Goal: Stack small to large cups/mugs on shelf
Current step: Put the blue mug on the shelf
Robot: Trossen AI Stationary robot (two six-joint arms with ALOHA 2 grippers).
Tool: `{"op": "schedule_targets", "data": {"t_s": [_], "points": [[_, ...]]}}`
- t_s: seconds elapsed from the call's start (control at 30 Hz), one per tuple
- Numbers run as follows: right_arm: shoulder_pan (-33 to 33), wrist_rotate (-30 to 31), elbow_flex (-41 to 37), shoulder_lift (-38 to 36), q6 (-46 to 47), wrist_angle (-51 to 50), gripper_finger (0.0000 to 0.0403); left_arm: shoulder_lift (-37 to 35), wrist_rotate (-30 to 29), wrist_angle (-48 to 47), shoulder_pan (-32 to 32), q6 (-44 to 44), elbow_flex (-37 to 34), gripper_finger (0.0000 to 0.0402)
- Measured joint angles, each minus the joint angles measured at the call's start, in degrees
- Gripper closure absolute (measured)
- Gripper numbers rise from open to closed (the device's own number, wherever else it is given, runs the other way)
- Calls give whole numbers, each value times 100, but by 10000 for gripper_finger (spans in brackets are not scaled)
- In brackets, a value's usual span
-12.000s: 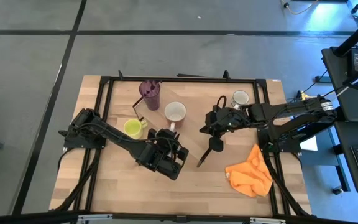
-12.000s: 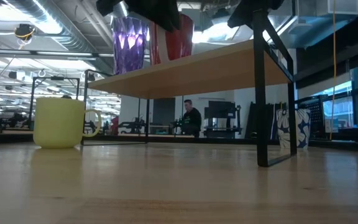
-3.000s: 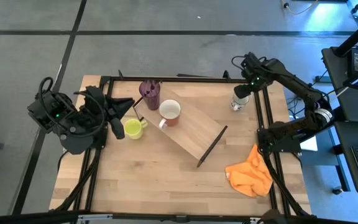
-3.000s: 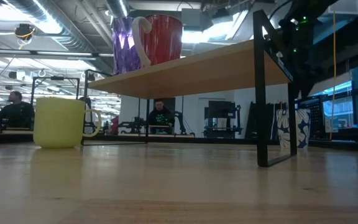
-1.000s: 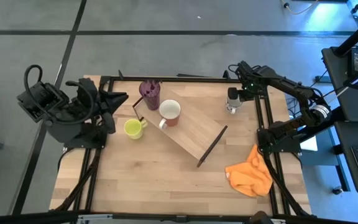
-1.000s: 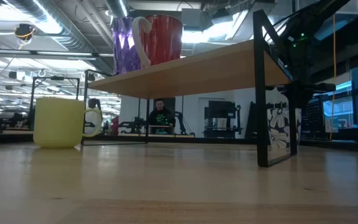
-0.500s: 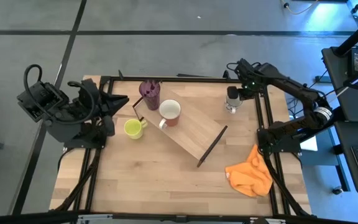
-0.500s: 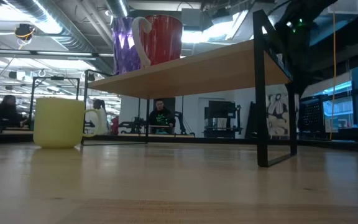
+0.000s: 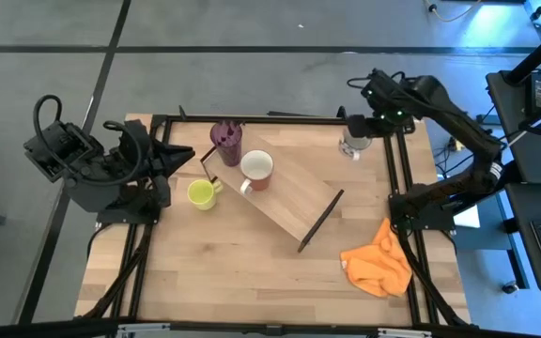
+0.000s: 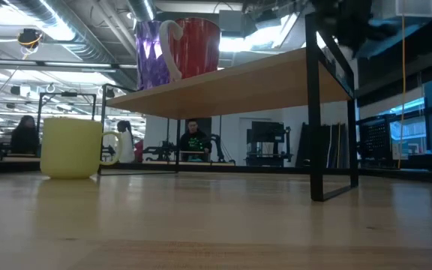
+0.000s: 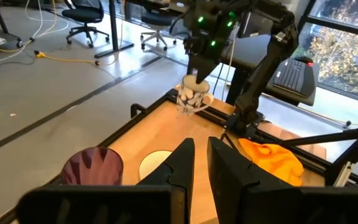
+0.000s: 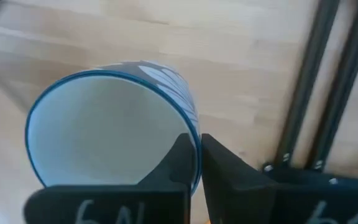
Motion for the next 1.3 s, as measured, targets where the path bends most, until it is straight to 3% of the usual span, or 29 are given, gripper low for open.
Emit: {"op": "schedule_targets", "data": {"t_s": [0.23,0.73,1.03,1.3], "points": [[1022,-24,904,168,1189,2,385,0,13,0,5,396,0,363],[3404,12,1283,1048,3198,564,385,0,20,0,287,735,0,363],[3968,-142,1740,1938,3373,727,384,2,80,0,442,793,0,363],[4022,-100,1919,2156,3458,472,378,4,232,0,439,795,0,363]]}}
